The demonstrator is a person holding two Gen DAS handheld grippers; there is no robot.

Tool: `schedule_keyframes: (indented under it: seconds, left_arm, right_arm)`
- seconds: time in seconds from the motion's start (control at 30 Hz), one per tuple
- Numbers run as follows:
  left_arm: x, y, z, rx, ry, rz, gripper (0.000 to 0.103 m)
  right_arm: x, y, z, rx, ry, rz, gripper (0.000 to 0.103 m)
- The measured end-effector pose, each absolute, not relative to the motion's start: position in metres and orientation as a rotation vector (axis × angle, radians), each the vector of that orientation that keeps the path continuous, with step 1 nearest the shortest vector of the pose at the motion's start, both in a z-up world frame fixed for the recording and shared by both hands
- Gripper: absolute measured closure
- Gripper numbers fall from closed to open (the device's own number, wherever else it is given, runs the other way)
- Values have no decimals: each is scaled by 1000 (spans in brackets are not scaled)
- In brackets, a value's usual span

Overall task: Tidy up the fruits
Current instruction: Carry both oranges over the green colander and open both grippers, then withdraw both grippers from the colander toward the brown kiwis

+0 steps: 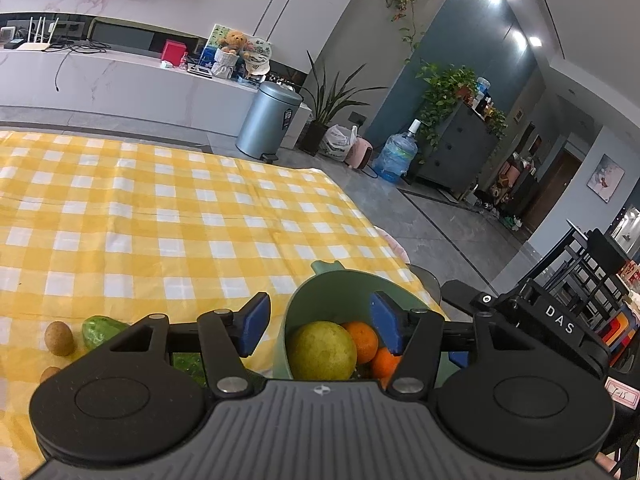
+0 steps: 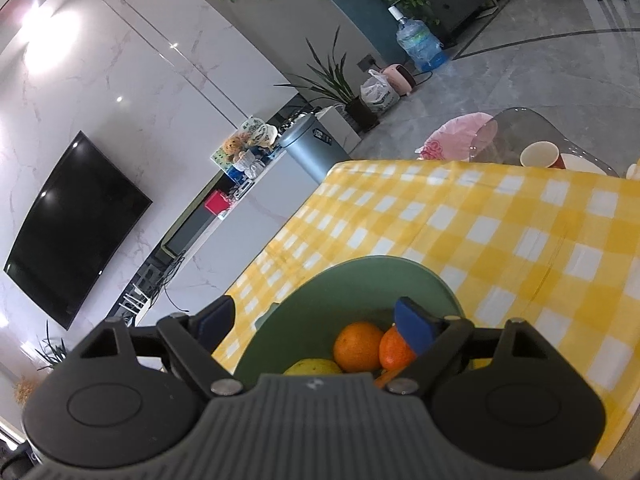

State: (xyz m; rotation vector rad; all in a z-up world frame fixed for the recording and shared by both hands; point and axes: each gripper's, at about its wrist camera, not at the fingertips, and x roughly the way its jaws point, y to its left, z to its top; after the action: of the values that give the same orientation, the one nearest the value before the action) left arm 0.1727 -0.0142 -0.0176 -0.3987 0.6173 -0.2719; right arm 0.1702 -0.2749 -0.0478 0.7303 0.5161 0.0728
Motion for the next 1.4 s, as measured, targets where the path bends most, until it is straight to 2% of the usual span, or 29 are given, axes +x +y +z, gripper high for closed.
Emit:
schedule_keyframes:
  seconds: [0.3,0.4,0.8,0.87,0.97,1.13,1.23,1.3,1.4]
  left_arm:
    - [157,-4,-5,-400,663,-222,31]
    - [149,1,1,-403,686,-215,30]
    - [107,45,12,-381,738,-140,26]
    - [103,57,14,-387,734,-102,26]
    - [96,73,15,-398,735,-65,26]
    - [87,90,3,-384,766,-45,26]
    - [88,98,-8,-390,808,-9,26]
    - [89,103,-13,-401,819,5,26]
    - [88,111,-19,-411,821,13,26]
  right_arm:
    - [167,-264,-39,683,567,120,19]
    - [161,-257,-32,656,554,163,12]
    - [138,-207,-15,593,571,272,9]
    - [135,-196,-13,580,579,303,13]
    - [130,-181,-12,533,610,332,27]
    - [130,-152,-14,373,735,359,31]
    - [128,-135,-20,267,822,353,41]
    - [127,-129,-24,209,861,327,54]
    - [123,-134,-26,213,846,323,56]
